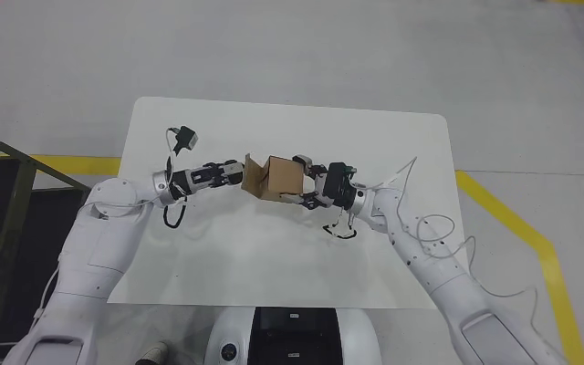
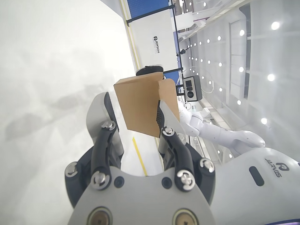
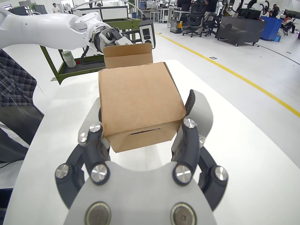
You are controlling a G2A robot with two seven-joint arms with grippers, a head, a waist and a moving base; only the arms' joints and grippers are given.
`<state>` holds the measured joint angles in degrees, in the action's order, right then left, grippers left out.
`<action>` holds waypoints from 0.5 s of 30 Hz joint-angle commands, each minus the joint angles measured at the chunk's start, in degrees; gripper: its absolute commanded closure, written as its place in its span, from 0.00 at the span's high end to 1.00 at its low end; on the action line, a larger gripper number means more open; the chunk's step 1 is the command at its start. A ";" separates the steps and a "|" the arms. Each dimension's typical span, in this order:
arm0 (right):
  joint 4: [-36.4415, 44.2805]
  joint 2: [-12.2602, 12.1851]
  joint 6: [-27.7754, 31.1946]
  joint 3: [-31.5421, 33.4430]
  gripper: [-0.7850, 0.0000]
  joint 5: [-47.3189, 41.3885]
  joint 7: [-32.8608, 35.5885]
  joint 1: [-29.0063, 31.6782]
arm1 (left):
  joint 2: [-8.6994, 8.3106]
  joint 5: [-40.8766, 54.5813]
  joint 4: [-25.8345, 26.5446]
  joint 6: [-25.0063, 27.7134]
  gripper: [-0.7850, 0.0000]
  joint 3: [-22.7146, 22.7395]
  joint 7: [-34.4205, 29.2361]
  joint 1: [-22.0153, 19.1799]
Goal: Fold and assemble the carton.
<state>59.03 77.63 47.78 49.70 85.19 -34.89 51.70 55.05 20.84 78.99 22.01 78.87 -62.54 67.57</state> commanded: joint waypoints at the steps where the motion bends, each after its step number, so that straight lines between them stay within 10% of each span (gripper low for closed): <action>1: 0.46 -0.09 -0.03 0.11 0.11 -0.16 0.15 0.27 | 0.06 0.62 -0.02 0.71 0.42 -0.31 -0.45 -0.21; 15: 2.08 -0.43 -0.72 0.34 0.11 -0.51 0.62 1.37 | 0.37 4.43 -0.20 3.03 0.43 -1.98 -3.36 -1.15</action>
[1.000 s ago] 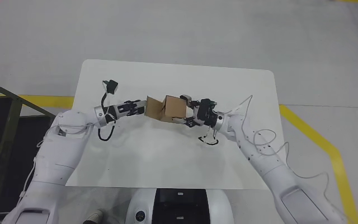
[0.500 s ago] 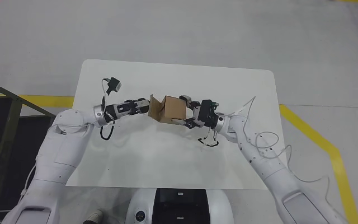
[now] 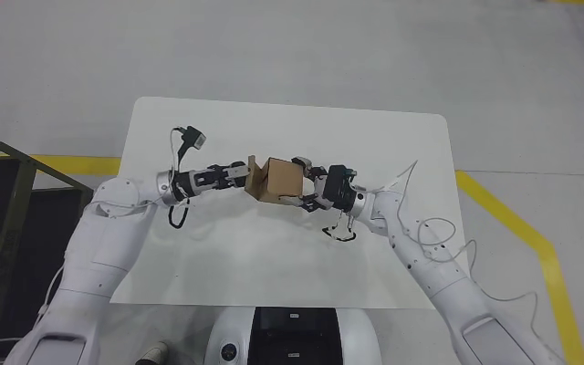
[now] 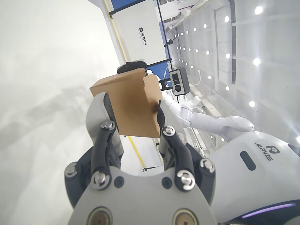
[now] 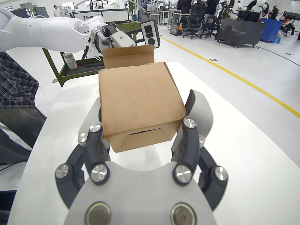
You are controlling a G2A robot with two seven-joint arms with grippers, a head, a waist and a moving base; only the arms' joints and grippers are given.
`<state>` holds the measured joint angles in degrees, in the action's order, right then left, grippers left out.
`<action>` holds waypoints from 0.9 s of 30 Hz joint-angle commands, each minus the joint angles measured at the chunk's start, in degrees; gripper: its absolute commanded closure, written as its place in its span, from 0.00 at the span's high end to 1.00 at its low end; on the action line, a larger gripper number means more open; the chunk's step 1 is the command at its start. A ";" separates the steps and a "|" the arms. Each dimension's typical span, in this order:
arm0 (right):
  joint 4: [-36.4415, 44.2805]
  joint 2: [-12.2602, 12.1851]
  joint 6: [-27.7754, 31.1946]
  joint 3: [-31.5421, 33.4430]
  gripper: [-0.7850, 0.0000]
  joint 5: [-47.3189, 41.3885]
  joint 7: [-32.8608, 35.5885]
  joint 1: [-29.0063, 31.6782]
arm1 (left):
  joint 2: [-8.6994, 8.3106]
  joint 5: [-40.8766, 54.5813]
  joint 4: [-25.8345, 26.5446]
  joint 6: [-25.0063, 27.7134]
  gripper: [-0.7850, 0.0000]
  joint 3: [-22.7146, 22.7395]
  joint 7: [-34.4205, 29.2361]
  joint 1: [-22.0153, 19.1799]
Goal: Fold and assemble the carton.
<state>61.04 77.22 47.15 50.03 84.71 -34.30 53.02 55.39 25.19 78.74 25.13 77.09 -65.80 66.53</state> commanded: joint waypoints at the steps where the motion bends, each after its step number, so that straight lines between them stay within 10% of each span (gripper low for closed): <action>1: 0.11 -0.03 -0.20 0.02 0.11 0.00 0.14 0.05 | 0.06 0.19 0.12 -0.09 0.43 -0.37 -0.21 -0.22; 27: 2.81 -0.61 -3.11 0.29 0.08 1.82 0.50 0.91 | -0.04 -8.28 3.55 -4.15 0.35 -2.68 3.02 -1.39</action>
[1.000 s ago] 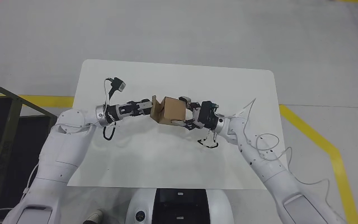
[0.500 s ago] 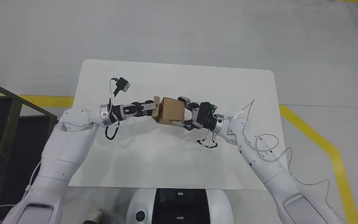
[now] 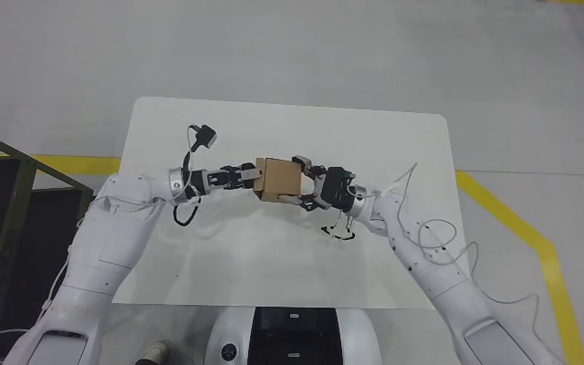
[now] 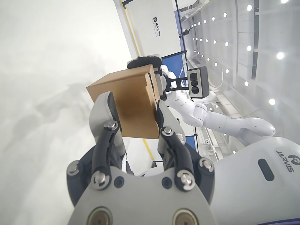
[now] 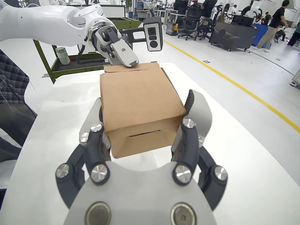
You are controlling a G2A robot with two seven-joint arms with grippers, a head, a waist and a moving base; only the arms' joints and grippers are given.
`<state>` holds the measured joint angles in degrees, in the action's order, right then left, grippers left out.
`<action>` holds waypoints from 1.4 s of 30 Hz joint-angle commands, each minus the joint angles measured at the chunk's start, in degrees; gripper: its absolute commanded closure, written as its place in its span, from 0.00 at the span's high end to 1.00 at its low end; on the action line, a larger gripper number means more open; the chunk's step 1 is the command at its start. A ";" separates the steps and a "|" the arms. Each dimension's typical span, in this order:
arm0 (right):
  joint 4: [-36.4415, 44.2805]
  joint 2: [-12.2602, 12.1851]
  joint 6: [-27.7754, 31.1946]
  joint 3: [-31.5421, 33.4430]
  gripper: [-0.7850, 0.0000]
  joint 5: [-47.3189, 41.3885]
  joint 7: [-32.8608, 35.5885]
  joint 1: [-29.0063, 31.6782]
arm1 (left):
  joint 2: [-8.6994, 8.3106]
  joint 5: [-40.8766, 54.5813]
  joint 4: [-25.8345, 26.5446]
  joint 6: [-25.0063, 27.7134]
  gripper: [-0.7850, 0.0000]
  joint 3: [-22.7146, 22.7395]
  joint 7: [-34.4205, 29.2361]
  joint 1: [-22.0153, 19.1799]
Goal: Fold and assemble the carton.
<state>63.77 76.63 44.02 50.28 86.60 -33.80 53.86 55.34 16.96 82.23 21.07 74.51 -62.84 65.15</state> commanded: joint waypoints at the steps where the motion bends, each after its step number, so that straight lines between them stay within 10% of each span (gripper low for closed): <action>1: 0.14 -0.04 0.04 0.05 0.08 -0.12 0.03 0.10 | 0.00 -0.15 0.03 -0.15 0.35 -0.14 0.13 -0.04; 42: 0.25 0.06 0.72 -0.96 0.02 -1.40 -2.18 -0.14 | 0.43 4.65 -2.09 1.08 0.00 -1.65 0.56 -1.17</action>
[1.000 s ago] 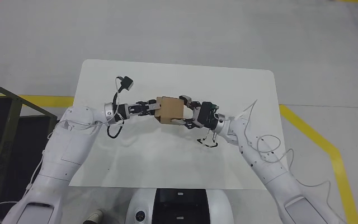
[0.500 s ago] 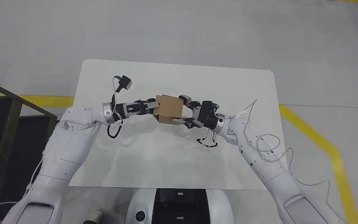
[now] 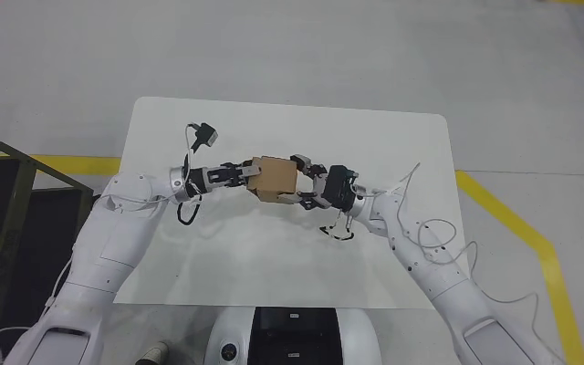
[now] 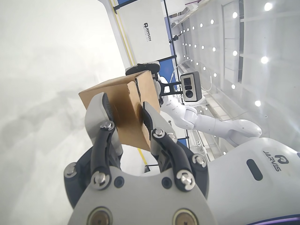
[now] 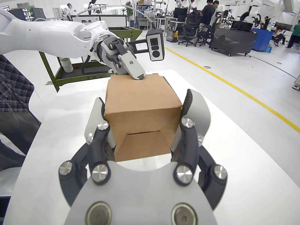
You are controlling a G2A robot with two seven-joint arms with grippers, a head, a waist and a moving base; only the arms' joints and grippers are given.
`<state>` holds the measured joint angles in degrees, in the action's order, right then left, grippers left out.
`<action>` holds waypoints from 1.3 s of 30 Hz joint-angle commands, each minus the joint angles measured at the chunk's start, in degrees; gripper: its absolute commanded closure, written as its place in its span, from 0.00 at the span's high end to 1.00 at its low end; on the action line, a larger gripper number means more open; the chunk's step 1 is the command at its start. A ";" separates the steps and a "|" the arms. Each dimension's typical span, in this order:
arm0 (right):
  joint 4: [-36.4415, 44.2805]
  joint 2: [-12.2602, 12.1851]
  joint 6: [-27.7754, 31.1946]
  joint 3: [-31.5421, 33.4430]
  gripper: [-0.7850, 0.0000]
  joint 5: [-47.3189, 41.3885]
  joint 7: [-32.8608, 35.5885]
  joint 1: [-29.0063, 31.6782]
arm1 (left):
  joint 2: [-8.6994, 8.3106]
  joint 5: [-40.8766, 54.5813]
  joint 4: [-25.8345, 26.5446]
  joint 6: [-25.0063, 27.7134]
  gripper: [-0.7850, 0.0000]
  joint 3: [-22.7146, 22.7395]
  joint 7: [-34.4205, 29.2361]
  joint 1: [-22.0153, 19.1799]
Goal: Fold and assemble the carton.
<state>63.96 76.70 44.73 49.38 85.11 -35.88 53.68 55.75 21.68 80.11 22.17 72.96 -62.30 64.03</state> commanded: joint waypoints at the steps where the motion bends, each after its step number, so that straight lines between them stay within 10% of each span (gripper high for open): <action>1: 0.13 -0.02 -0.01 -0.08 0.02 0.19 -0.19 0.08 | 0.04 -0.09 0.05 -0.05 0.00 -0.19 0.08 -0.09; 39: -2.81 0.14 0.11 -0.44 0.00 -1.17 -2.67 -0.47 | -0.56 0.32 1.34 0.15 0.10 3.03 1.37 2.26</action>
<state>61.16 76.84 44.78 48.93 83.95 -38.45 53.26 55.19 22.13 81.41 22.39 76.04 -61.02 66.31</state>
